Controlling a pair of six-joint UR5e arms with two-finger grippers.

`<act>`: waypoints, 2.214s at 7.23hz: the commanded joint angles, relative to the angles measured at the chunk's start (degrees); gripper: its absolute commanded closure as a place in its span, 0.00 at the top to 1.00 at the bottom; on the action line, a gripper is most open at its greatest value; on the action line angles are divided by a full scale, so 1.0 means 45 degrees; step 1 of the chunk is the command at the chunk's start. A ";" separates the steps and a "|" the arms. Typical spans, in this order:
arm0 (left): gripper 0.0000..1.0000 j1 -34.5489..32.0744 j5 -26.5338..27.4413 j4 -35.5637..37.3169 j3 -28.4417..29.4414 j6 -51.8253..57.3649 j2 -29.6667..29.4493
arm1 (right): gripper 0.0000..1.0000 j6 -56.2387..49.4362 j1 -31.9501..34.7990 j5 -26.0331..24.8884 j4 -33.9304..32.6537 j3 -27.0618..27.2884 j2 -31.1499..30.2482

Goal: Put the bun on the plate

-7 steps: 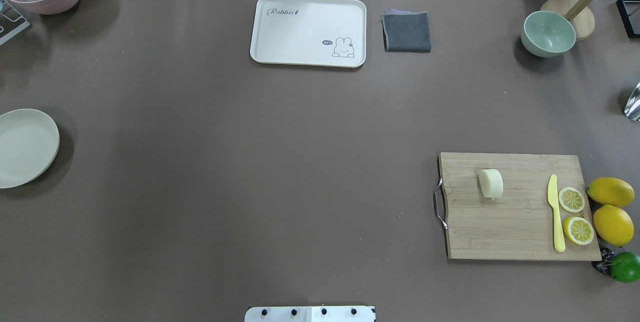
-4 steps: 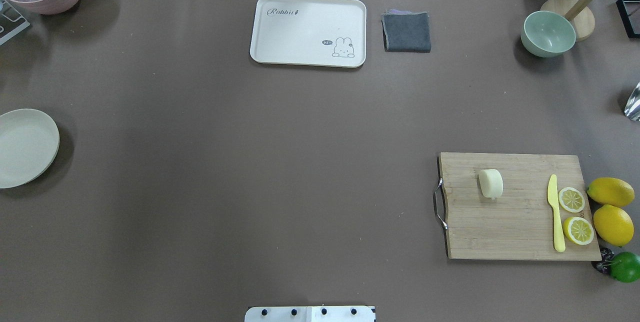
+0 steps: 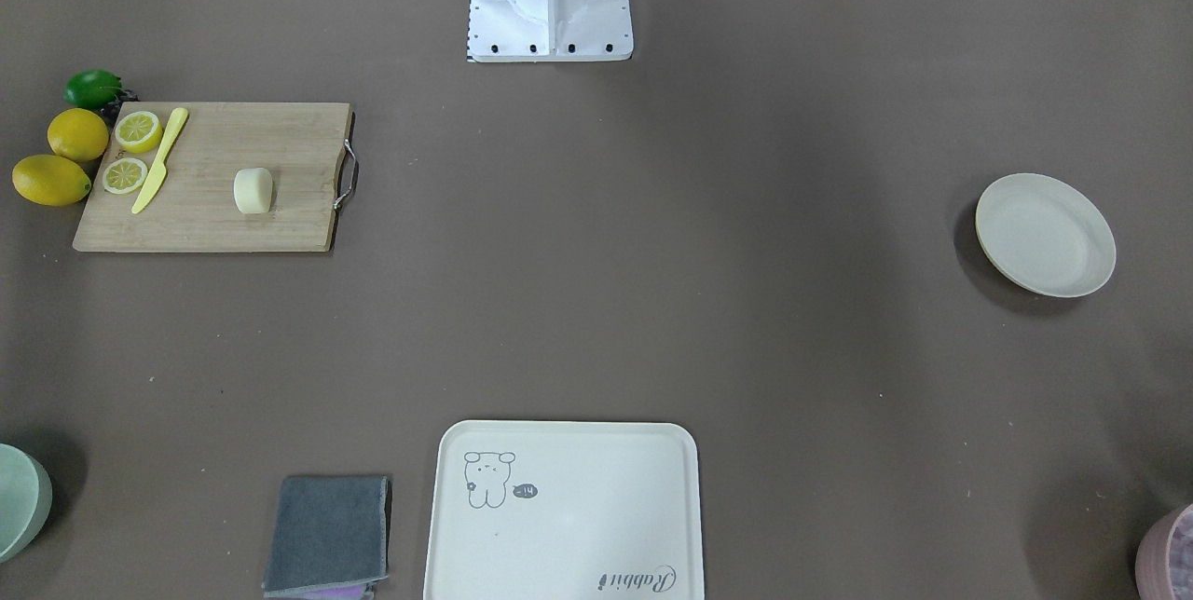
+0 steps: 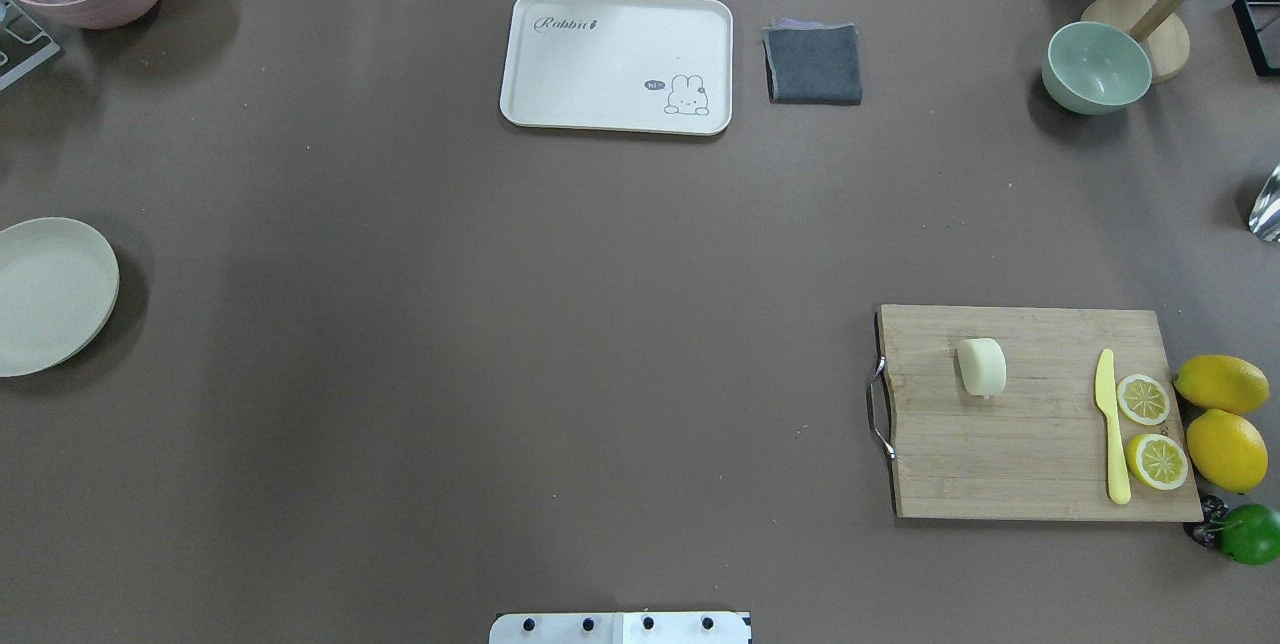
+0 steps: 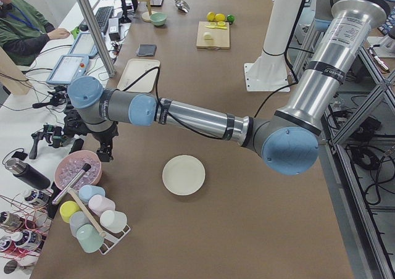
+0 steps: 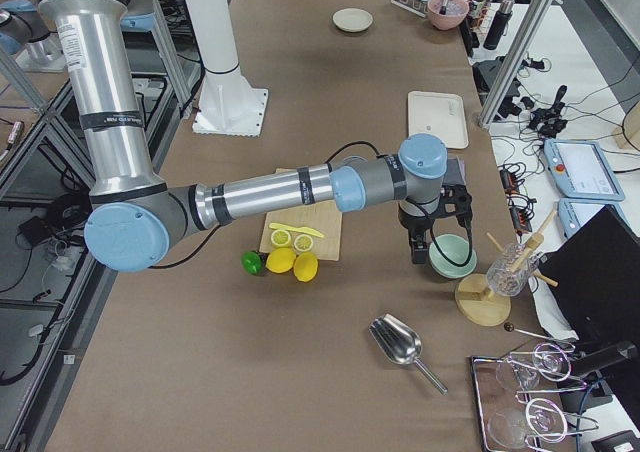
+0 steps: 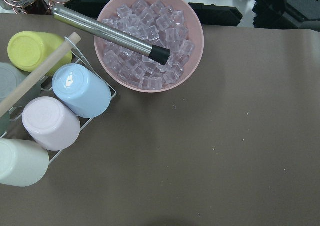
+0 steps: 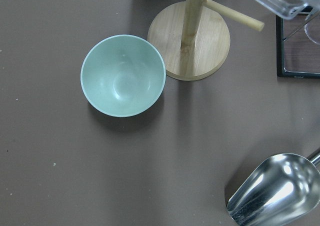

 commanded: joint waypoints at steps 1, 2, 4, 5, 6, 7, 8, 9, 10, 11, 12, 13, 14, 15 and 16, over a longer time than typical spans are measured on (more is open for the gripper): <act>0.98 0.0537 0.0043 -0.0230 -0.0091 0.0012 -0.0034 | 1.00 -0.0073 0.0000 -0.0075 0.0137 0.0047 -0.0013; 0.98 0.0676 0.0062 -0.0559 -0.0091 0.0012 -0.0014 | 1.00 0.0080 -0.0058 -0.0018 0.0467 0.0028 -0.0014; 0.98 0.1337 0.1036 -0.2196 -0.0149 0.0051 0.0761 | 1.00 0.0062 -0.0214 0.0003 0.0470 0.0047 -0.0033; 0.98 0.1844 0.1000 -0.2609 -0.0150 0.0458 0.1251 | 1.00 0.0062 -0.0215 -0.0036 0.0490 0.0066 -0.0014; 0.98 0.1945 0.0903 -0.2903 -0.0150 0.1486 0.1913 | 1.00 0.0062 -0.0215 -0.0037 0.0490 0.0086 -0.0033; 0.98 0.1946 0.0883 -0.3061 -0.0130 0.1845 0.2229 | 1.00 0.0062 -0.0215 -0.0037 0.0490 0.0086 -0.0052; 0.98 0.1966 0.0883 -0.3701 -0.0149 0.2080 0.2735 | 1.00 0.0062 -0.0215 -0.0037 0.0490 0.0105 -0.0091; 0.97 0.2140 0.0883 -0.4191 -0.0072 0.2914 0.3185 | 1.00 0.0062 -0.0234 -0.0056 0.0490 0.0144 -0.0092; 0.97 0.2296 0.0883 -0.4195 -0.0052 0.3967 0.3479 | 1.00 0.0062 -0.0273 -0.0056 0.0490 0.0145 -0.0092; 0.96 0.2433 0.0863 -0.4215 -0.0033 0.4712 0.3849 | 1.00 0.0062 -0.0351 -0.0056 0.0509 0.0164 -0.0034; 0.95 0.2512 0.0863 -0.4215 0.0006 0.5280 0.4124 | 1.00 0.0062 -0.0390 -0.0075 0.0490 0.0164 -0.0014; 0.95 0.2745 0.0883 -0.4234 0.0142 0.5673 0.4204 | 1.00 0.0062 -0.0449 -0.0076 0.0509 0.0164 -0.0014; 0.95 0.3018 0.0883 -0.4312 0.0375 0.5715 0.4205 | 1.00 0.0062 -0.0449 -0.0076 0.0490 0.0319 -0.0033; 0.95 0.3427 0.0883 -0.4351 0.0494 0.5696 0.4205 | 1.00 0.0062 -0.0468 -0.0095 0.0490 0.0417 -0.0091; 0.95 0.3702 0.0863 -0.4313 0.0630 0.5677 0.4127 | 1.00 0.0062 -0.0469 -0.0095 0.0490 0.0437 -0.0072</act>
